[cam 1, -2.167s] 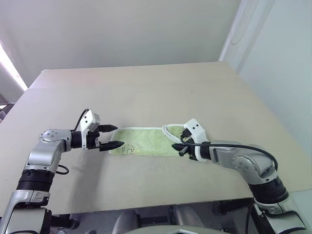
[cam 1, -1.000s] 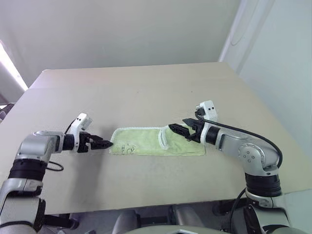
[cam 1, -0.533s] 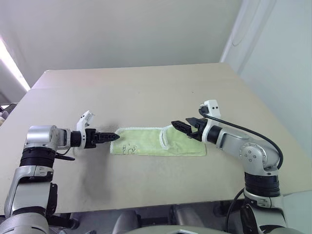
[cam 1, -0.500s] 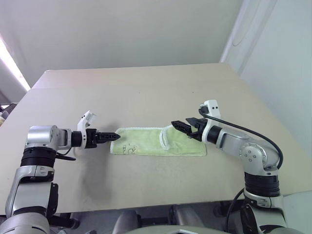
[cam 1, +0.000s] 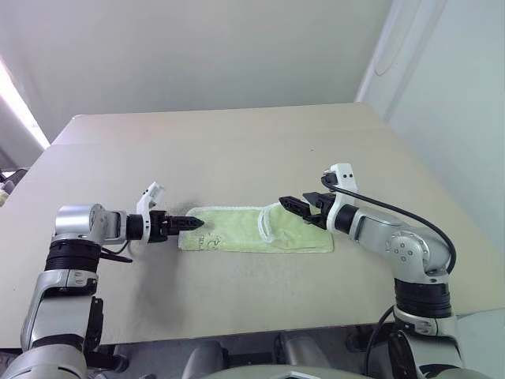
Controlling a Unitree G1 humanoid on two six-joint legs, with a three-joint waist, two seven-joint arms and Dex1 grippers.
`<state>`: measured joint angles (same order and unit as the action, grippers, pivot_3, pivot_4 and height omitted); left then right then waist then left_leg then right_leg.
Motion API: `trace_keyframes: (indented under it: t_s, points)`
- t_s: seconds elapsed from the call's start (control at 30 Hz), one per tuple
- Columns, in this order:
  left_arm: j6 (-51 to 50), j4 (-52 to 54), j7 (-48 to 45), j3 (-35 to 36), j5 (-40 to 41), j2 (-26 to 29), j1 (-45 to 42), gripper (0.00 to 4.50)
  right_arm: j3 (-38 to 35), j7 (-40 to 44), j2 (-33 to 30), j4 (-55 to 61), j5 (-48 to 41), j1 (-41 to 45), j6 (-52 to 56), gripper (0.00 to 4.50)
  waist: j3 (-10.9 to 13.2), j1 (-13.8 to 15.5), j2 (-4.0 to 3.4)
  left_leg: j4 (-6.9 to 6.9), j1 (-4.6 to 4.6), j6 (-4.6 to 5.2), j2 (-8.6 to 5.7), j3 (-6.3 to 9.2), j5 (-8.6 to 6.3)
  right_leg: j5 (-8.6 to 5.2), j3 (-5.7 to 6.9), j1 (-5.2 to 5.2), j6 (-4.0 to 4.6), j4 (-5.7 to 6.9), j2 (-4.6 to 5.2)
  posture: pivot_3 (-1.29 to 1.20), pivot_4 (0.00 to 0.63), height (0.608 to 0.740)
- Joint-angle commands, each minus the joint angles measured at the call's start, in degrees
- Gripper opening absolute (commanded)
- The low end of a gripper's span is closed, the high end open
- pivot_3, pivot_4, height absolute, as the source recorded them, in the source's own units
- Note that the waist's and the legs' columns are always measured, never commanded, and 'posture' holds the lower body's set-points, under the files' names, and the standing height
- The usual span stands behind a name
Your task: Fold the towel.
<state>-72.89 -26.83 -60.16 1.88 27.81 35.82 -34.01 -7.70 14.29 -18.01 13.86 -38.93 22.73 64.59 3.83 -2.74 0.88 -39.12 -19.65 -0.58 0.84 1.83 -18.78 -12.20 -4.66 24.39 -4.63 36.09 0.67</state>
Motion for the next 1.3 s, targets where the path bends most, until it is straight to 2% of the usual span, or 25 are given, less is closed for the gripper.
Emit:
trace_keyframes:
  t_s: [0.03,0.23,0.27,0.47,0.67,0.93,1.1,1.3]
  points:
    - [-0.69,2.02,-0.60,0.41,1.98,0.40,-0.23,2.40,-0.47,-0.15,0.11,0.68,0.58,0.87,-0.99,4.50,0.00,-0.11,0.00,0.00,0.00,0.00,0.00,0.00,0.00,0.00,0.00,0.01,0.00,0.00,-0.01,0.00,0.000,0.712]
    - [-2.22,4.43,-1.45,1.80,4.75,1.61,0.55,0.23,-0.05,0.21,-0.34,0.47,1.29,0.90,-1.28,4.50,0.01,-1.09,0.00,0.01,0.00,0.00,0.01,0.01,0.00,0.00,0.00,0.02,0.00,0.01,-0.01,0.00,0.000,0.712]
    - [-2.11,4.67,-1.36,1.76,4.85,2.02,0.72,0.04,0.35,0.53,-0.67,0.65,1.58,0.73,-1.54,4.50,0.01,-1.23,0.00,0.02,-0.01,0.00,0.01,0.01,0.00,0.00,0.00,0.01,0.00,0.00,-0.01,0.00,0.000,0.712]
    - [-0.48,7.12,-2.18,-2.17,3.50,7.76,3.14,0.04,2.62,4.90,-3.35,3.29,0.96,-0.96,-1.43,4.50,0.03,-1.55,0.01,0.16,0.03,0.00,0.03,0.01,0.00,-0.01,-0.01,0.07,0.00,0.01,-0.05,0.00,0.000,0.712]
    - [1.79,6.61,-5.56,-2.24,3.42,15.62,4.64,0.04,4.04,9.73,-5.94,7.08,-0.75,-3.28,-1.02,4.50,0.07,-1.44,0.04,0.17,0.03,0.00,0.04,0.01,0.00,-0.04,-0.01,0.09,0.03,-0.02,-0.05,0.00,0.000,0.712]
    - [9.00,7.09,-15.61,-7.76,0.57,25.88,4.75,0.04,6.85,19.10,-12.46,13.76,-2.53,-6.96,-3.72,4.50,0.13,-1.37,0.06,0.24,0.01,-0.01,0.05,-0.01,-0.01,-0.09,0.01,0.13,0.09,-0.10,-0.03,0.00,0.000,0.712]
    - [10.10,7.21,-19.44,-11.89,-0.82,24.60,-2.88,0.04,11.09,22.94,-17.34,13.92,1.46,-7.55,-8.05,4.50,0.27,-1.07,0.33,0.20,0.00,-0.01,0.05,0.02,-0.01,-0.09,0.06,0.11,0.09,-0.11,-0.01,0.00,0.000,0.712]
    - [7.11,8.23,-21.93,-12.65,1.01,21.13,-10.26,0.04,11.78,21.72,-17.30,12.83,4.09,-8.43,-9.74,4.50,0.35,-1.40,0.45,0.22,-0.14,0.00,0.04,-0.04,-0.02,-0.10,0.02,0.22,0.06,-0.15,-0.03,0.00,0.000,0.712]
